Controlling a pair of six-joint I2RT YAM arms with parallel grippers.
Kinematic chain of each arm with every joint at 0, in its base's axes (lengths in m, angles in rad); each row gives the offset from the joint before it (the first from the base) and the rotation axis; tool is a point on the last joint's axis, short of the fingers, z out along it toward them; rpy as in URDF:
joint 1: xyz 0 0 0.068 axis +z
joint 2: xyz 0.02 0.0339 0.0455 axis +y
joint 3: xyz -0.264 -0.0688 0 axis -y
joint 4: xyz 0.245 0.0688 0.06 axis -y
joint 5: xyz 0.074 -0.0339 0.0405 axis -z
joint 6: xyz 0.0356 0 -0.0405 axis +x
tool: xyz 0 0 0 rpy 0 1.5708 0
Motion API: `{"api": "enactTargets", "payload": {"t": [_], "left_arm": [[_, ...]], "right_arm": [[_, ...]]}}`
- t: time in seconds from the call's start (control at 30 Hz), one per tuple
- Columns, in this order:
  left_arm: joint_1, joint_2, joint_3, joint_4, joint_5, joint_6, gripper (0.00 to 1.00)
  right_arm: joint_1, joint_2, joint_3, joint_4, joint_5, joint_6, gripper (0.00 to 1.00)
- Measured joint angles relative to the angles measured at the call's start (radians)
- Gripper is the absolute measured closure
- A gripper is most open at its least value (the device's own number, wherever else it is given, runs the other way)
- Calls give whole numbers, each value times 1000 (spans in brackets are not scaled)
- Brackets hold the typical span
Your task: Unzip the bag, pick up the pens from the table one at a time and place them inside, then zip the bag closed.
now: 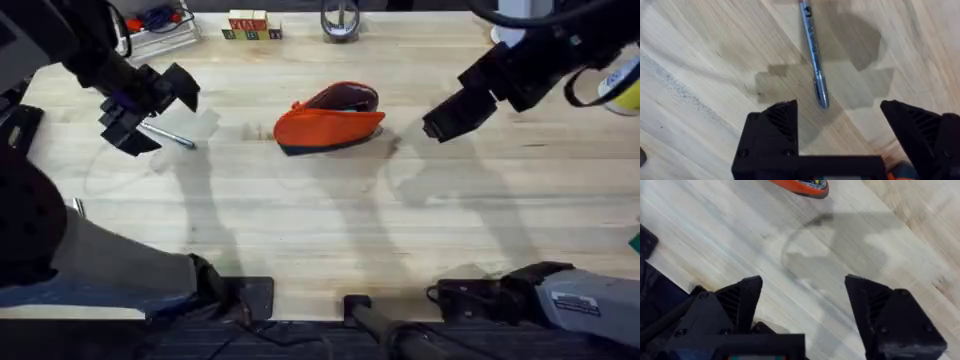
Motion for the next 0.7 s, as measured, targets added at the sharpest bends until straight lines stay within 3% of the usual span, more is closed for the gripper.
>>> {"api": "enactTargets", "payload": {"t": [0.3,0.7], "left_arm": [[41,0,-2,11,-29,-98,8],[46,44,-2,56,-59,-124,7]], "right_arm": [[0,0,0,0,0,0,3],[0,0,0,0,0,0,3]]}}
